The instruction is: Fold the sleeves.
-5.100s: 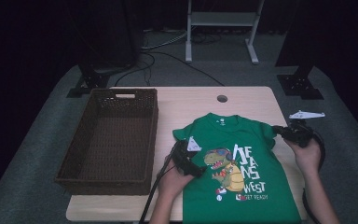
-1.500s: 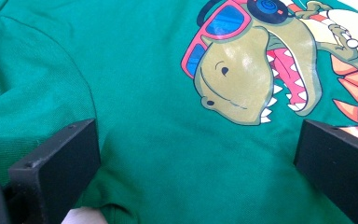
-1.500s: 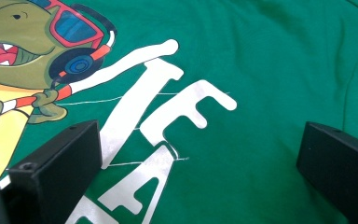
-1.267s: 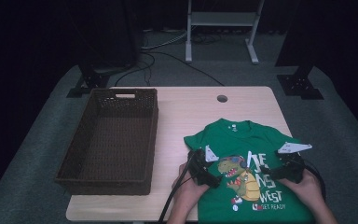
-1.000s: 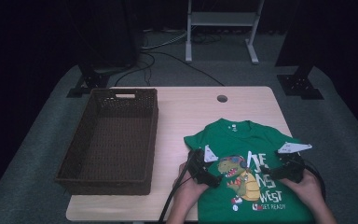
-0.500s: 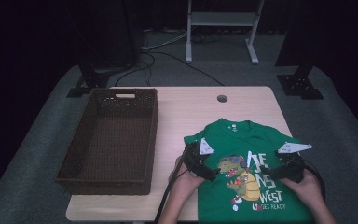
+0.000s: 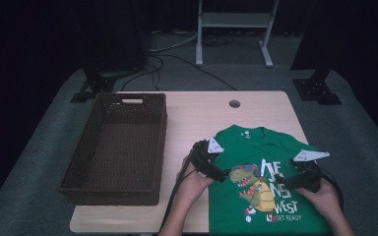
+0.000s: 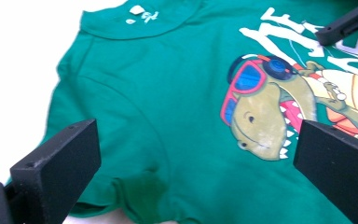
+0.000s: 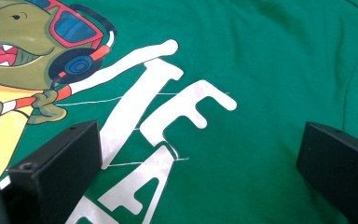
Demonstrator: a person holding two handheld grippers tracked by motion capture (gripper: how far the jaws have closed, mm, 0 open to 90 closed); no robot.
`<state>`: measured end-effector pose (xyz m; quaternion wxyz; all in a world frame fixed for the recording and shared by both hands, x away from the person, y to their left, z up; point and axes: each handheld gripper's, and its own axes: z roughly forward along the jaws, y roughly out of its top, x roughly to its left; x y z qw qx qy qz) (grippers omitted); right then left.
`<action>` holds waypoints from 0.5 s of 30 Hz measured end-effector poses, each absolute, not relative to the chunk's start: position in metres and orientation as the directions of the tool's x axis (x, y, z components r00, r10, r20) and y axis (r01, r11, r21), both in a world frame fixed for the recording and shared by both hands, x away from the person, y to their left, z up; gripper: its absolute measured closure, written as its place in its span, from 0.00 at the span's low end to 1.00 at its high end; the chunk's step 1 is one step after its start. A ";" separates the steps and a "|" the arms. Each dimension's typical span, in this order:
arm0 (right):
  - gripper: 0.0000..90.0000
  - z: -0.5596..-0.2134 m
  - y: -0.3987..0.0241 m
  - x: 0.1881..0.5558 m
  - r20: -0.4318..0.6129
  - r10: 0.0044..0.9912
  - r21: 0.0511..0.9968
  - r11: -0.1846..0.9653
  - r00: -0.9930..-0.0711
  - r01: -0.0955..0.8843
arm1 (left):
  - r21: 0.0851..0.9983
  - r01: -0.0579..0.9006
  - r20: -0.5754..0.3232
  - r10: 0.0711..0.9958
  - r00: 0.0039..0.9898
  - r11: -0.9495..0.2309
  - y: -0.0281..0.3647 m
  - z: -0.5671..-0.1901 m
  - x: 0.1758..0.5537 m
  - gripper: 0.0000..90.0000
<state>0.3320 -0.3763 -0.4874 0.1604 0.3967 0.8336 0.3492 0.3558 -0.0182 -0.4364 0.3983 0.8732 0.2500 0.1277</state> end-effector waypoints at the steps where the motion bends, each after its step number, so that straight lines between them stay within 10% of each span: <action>1: 0.00 -0.487 -0.376 0.332 0.009 0.773 0.710 0.442 -0.634 0.549 | 0.758 0.333 0.028 0.539 0.842 -0.561 -0.017 -0.435 0.357 0.00; 15: 0.00 -0.487 -0.376 0.332 0.010 0.774 0.709 0.441 -0.634 0.550 | 0.760 0.359 0.019 0.570 0.821 -0.542 -0.005 -0.426 0.377 0.00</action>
